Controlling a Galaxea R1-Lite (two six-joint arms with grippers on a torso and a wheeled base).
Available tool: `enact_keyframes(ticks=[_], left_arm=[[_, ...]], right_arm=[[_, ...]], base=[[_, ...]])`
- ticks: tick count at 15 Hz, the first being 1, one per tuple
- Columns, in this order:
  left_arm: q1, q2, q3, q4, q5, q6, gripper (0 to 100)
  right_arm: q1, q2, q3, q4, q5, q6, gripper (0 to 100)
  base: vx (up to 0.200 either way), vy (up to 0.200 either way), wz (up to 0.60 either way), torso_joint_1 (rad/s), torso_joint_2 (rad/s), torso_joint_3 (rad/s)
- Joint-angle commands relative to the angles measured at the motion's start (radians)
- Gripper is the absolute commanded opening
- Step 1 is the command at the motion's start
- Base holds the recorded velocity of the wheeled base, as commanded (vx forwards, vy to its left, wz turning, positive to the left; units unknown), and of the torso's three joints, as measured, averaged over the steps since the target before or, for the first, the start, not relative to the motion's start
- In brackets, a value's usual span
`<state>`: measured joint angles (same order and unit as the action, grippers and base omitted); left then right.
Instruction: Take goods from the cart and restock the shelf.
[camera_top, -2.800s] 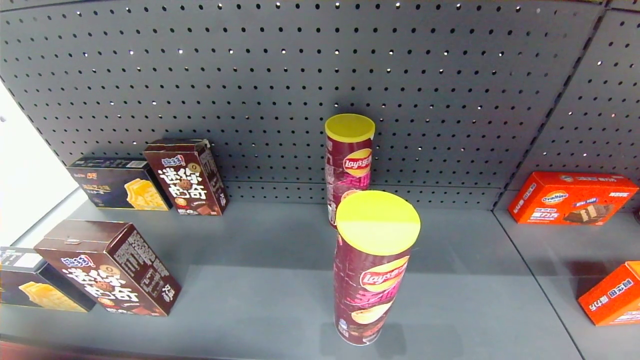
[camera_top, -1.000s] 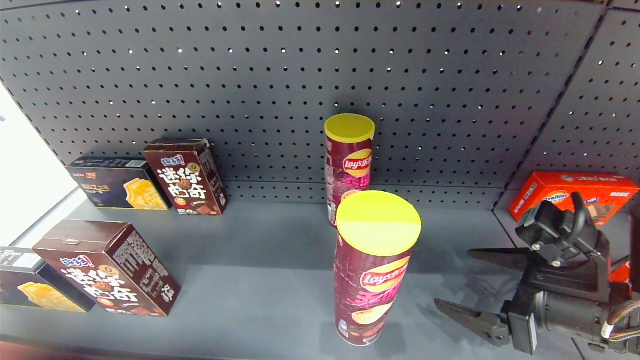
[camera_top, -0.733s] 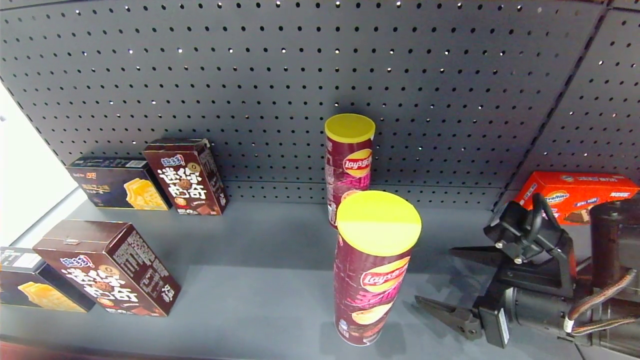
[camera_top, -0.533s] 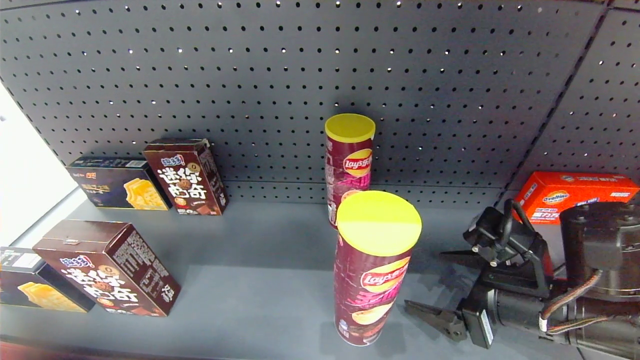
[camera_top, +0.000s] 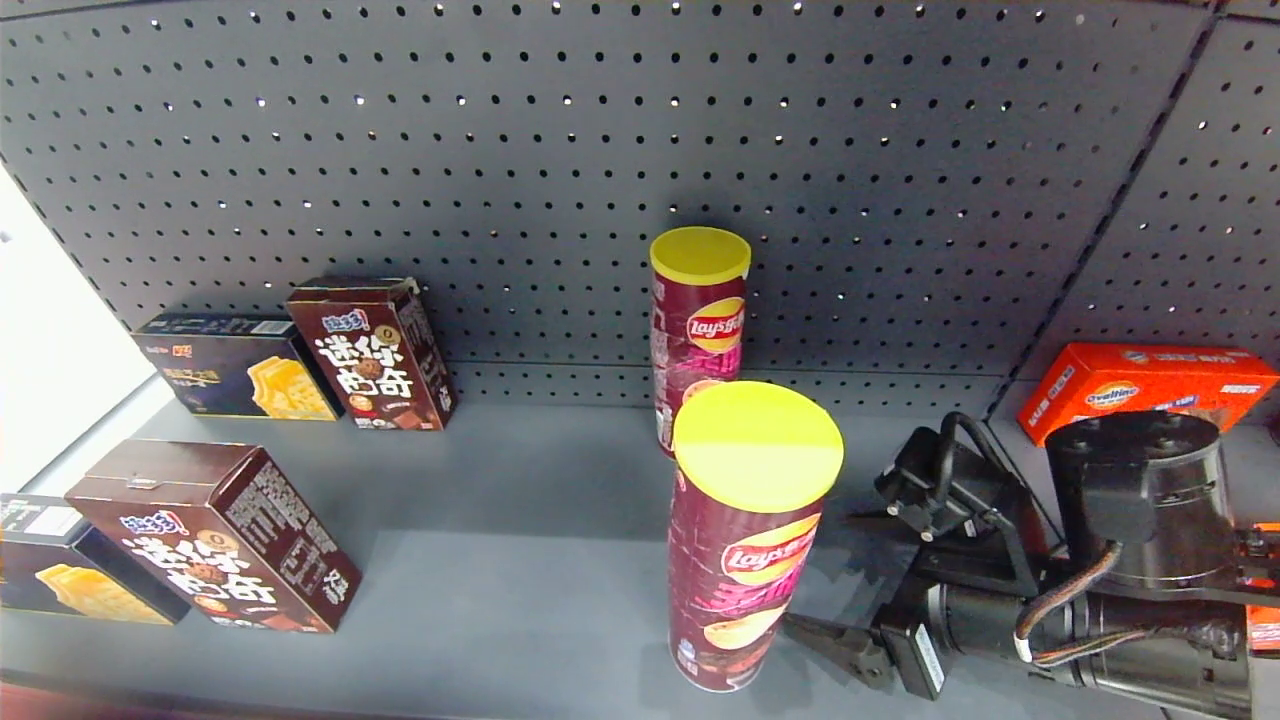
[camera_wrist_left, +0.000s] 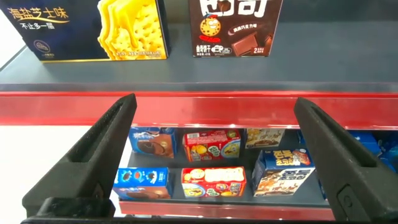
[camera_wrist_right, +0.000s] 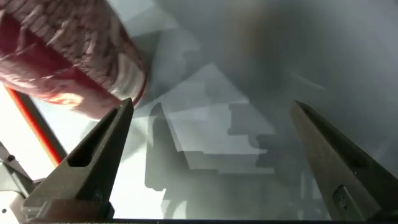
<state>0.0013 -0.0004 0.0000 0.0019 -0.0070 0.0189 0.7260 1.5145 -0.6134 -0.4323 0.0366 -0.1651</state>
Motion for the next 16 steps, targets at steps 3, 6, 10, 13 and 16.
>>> enact_keyframes(ticks=[3,6,10,13,16], left_arm=[[0.000,0.002,0.000,0.000,0.001,-0.001,100],[0.000,0.002,0.000,0.000,0.001,-0.001,100],[0.000,0.002,0.000,0.000,0.001,-0.001,100],[0.000,0.002,0.000,0.000,0.001,-0.001,100],[0.000,0.002,0.000,0.000,0.001,-0.001,100]], right_arm=[[0.033,0.039,-0.028,-0.003,0.002,-0.001,100],[0.053,0.050,-0.032,-0.009,0.000,0.001,100],[0.049,0.043,-0.026,-0.017,0.000,0.001,100],[0.046,0.043,-0.031,-0.017,-0.001,0.003,100],[0.046,0.041,-0.025,-0.017,-0.001,0.003,100]], base=[[0.000,0.000,0.00,0.000,0.00,0.000],[0.000,0.000,0.00,0.000,0.00,0.000],[0.000,0.000,0.00,0.000,0.00,0.000],[0.000,0.000,0.00,0.000,0.00,0.000],[0.000,0.000,0.00,0.000,0.00,0.000]])
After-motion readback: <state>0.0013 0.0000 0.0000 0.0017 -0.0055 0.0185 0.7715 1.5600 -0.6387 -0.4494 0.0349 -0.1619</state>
